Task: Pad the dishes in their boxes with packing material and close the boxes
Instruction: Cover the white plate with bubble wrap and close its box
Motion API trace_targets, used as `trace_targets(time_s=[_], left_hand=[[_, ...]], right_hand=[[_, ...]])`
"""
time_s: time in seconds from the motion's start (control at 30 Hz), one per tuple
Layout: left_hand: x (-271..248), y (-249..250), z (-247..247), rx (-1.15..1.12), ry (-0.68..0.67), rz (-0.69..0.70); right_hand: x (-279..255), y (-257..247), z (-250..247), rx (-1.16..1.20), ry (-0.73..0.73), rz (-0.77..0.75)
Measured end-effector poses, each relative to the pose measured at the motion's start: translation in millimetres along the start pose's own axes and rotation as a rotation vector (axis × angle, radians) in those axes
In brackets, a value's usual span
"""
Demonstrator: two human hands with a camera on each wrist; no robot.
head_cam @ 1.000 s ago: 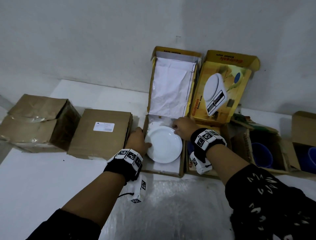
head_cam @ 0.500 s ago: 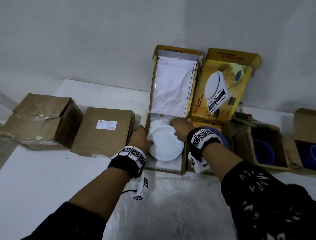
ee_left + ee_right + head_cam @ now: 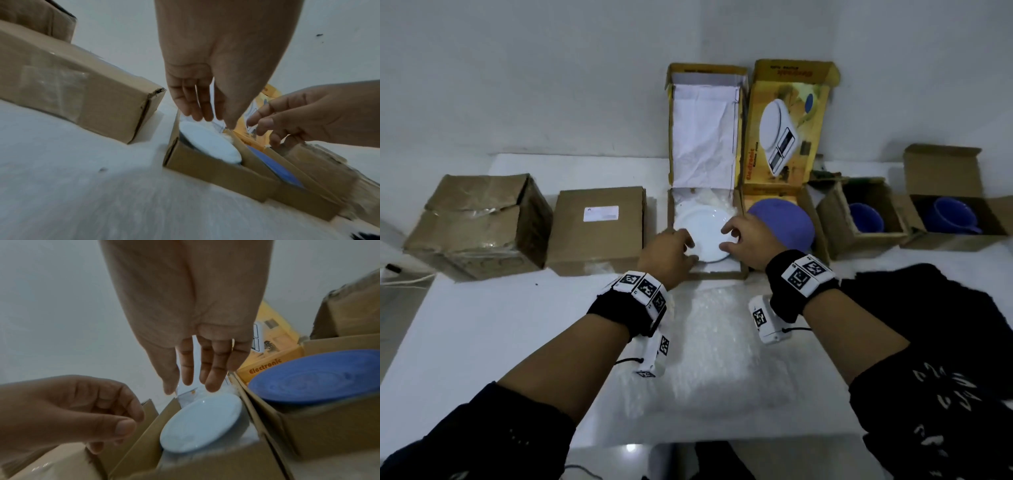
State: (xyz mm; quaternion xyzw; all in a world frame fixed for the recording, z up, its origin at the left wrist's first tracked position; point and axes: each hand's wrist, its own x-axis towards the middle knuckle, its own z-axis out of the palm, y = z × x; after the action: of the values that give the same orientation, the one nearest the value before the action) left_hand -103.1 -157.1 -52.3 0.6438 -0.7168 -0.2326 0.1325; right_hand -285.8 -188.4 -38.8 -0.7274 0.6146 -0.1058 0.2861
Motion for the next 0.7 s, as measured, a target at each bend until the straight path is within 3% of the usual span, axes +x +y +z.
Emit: trace_targets(time_s=[0.1,0.23,0.37,0.5,0.7], left_hand=[[-28,0,12,0.069,-0.196,0.112],[-55,-1,34,0.15,-0.349,0.124],[-66,-5,50,0.238,-0.356,0.113],[-71,-2,55,0.227,-0.347,0.114],[-75,4,48,-0.085,-0.279,0.164]], right_hand=[[-45,-5,14,-0.067,-0.062,0.044],[-94,-2,48,-0.174,-0.198,0.236],[-122,5,83,-0.086,-0.099,0.388],[-138,4,100,-0.043,0.055,0.388],[-151,1,97,0.003,0.154,0.368]])
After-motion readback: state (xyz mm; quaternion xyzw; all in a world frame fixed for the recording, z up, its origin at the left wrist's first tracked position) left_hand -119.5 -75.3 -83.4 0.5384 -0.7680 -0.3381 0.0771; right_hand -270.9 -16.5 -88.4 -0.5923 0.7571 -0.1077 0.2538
